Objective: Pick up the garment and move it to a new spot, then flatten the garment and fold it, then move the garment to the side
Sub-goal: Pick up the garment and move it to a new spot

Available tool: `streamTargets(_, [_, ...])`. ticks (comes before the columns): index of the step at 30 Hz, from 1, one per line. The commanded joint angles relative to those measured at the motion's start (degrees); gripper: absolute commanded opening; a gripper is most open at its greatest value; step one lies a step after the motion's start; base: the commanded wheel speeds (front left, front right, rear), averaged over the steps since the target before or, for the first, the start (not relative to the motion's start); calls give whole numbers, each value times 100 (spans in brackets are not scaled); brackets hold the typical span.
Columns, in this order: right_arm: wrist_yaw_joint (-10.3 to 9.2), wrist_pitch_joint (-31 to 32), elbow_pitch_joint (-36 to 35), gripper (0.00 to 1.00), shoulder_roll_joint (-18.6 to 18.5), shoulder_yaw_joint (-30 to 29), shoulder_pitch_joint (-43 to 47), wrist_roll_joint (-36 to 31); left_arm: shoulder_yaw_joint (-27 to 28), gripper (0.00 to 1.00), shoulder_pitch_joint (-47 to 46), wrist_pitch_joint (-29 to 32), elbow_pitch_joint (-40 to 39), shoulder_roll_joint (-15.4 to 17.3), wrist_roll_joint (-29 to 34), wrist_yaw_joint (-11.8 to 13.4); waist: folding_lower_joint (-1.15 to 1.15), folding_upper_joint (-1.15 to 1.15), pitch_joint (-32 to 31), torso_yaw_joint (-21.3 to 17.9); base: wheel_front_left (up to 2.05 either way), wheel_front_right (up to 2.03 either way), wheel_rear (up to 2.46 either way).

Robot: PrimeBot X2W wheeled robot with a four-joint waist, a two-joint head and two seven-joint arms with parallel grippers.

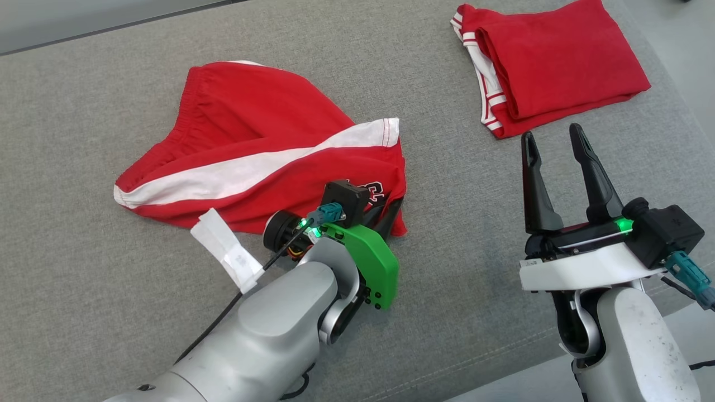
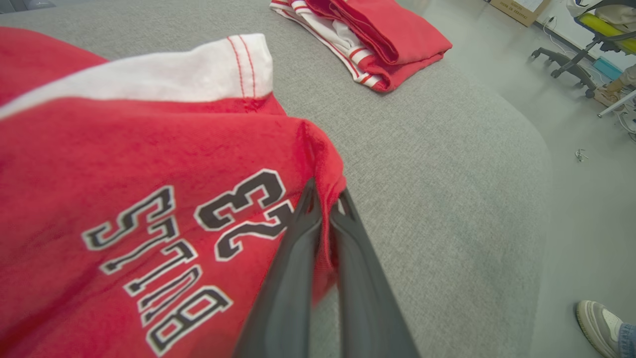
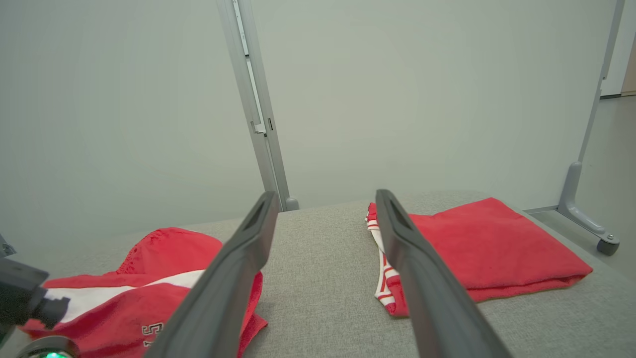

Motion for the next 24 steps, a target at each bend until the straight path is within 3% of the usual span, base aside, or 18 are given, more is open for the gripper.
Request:
streamTargets(1, [-4, -15, 16, 100, -2, 18, -73, 18, -41, 0, 41, -36, -27, 4, -27, 51, 1, 38, -9, -5, 0, 0, 0])
streamTargets(7, [-4, -15, 76, 100, -1, 115, -106, 51, -315, 0, -97, -189, -165, 3, -347, 300, 1, 38, -52, -59, 0, 0, 0])
streamTargets(8, [-4, -15, 86, 100, -1, 120, -108, 54, -339, 12, -102, -224, -178, 3, -362, 326, 1, 38, -58, -68, 0, 0, 0])
streamTargets(9, [-4, -15, 92, 100, -1, 122, -112, 58, -362, 45, -109, -246, -189, 2, -391, 349, 1, 38, -62, -76, 0, 0, 0])
streamTargets(10, [-4, -15, 97, 100, -1, 117, -116, 60, -382, 87, -120, -264, -191, 3, -428, 366, 1, 38, -63, -82, 0, 0, 0])
streamTargets(11, [-4, -15, 101, 100, -1, 106, -118, 59, -395, 100, -133, -293, -200, 3, -455, 388, 1, 38, -64, -84, 0, 0, 0])
streamTargets(24, [-4, -15, 94, 100, -1, -97, 17, -87, -420, 100, -375, -469, -291, 5, -247, 475, 1, 38, -267, 272, 0, 0, 0])
